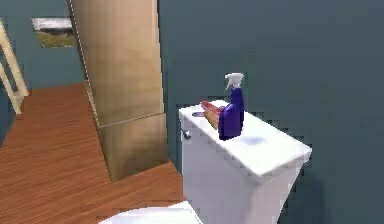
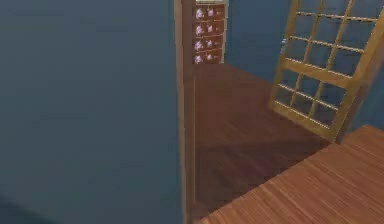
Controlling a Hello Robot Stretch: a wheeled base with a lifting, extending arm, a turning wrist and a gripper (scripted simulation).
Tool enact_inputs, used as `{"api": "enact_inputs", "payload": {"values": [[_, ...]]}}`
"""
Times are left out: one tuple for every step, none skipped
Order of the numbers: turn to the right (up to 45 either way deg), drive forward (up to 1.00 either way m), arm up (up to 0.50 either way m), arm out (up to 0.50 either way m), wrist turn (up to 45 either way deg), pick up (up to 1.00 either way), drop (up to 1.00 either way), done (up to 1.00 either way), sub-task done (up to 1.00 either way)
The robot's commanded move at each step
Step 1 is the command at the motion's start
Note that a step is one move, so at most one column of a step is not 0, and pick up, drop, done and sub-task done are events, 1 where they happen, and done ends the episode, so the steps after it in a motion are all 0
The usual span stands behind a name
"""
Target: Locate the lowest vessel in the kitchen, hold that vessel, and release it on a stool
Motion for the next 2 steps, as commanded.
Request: {"api": "enact_inputs", "payload": {"values": [[-45.0,0.0,0.0,0.0,0.0,0.0,0.0,0.0,0.0],[-45.0,0.0,0.0,0.0,0.0,0.0,0.0,0.0,0.0]]}}
